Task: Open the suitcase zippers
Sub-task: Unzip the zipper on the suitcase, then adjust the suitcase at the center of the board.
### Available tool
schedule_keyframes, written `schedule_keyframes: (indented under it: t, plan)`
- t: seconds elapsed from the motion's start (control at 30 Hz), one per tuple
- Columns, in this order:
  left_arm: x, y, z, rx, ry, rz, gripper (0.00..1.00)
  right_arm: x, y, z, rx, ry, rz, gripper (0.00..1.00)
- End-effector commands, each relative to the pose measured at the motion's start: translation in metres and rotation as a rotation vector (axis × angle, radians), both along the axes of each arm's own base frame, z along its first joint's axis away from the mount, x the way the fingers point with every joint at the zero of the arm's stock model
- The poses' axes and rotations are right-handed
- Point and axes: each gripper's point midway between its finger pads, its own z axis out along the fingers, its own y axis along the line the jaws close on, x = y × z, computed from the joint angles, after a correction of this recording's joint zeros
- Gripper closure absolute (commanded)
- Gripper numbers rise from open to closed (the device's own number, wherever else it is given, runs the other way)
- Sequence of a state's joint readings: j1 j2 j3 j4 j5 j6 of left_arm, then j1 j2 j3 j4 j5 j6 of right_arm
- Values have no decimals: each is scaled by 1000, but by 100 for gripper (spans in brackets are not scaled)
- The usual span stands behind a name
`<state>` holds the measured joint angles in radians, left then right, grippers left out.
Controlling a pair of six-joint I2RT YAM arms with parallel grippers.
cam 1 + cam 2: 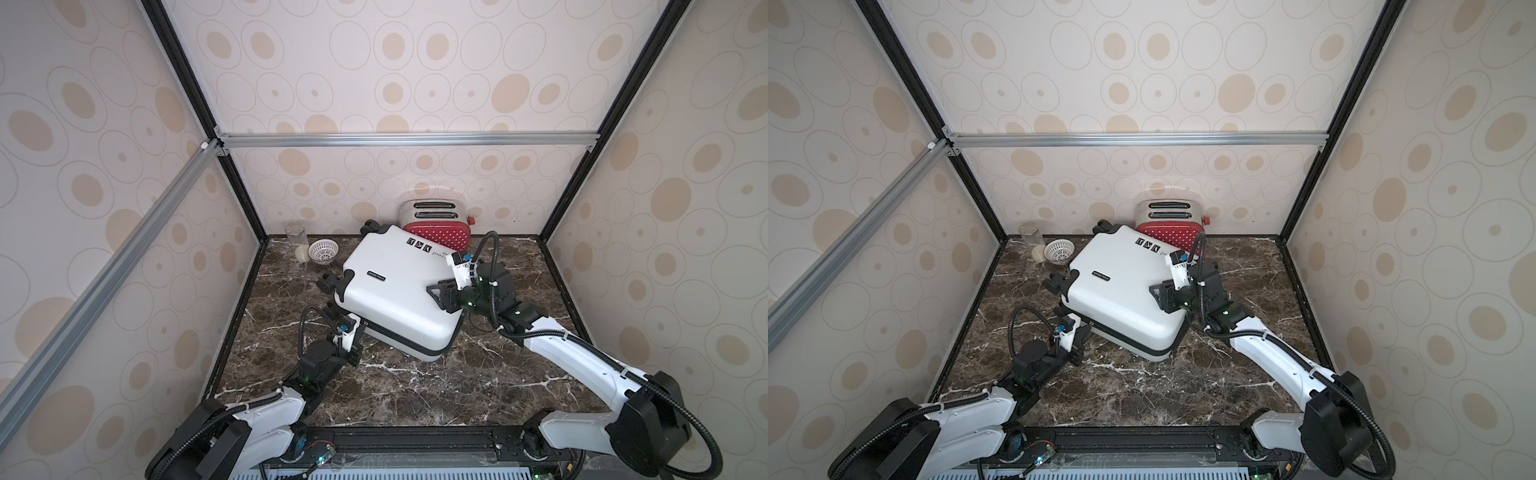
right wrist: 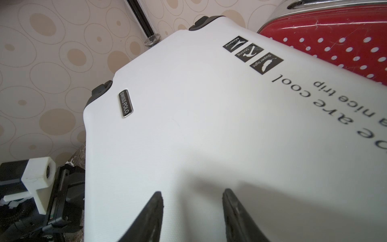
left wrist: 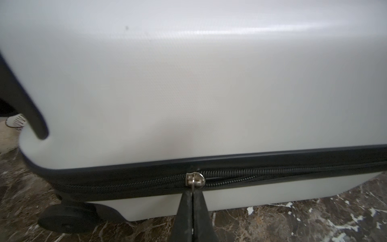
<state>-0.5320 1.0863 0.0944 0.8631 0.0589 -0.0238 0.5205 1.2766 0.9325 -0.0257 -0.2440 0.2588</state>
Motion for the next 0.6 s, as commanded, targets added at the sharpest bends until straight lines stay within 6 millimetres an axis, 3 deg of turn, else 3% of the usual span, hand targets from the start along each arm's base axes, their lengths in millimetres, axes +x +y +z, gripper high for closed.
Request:
schedule_keyframes:
  t: [0.0, 0.3, 0.43, 0.57]
  plan:
    - [26, 18, 34, -33, -70, 144, 100, -33, -29, -89, -194, 284, -43, 51]
    - [42, 46, 38, -85, -16, 297, 100, -33, -32, -84, -209, 267, -49, 51]
    - [39, 38, 42, -79, -19, 243, 100, -35, -31, -74, -185, 257, -43, 50]
    - [36, 35, 44, -76, -23, 217, 100, -49, -38, -49, -103, 263, -89, 47]
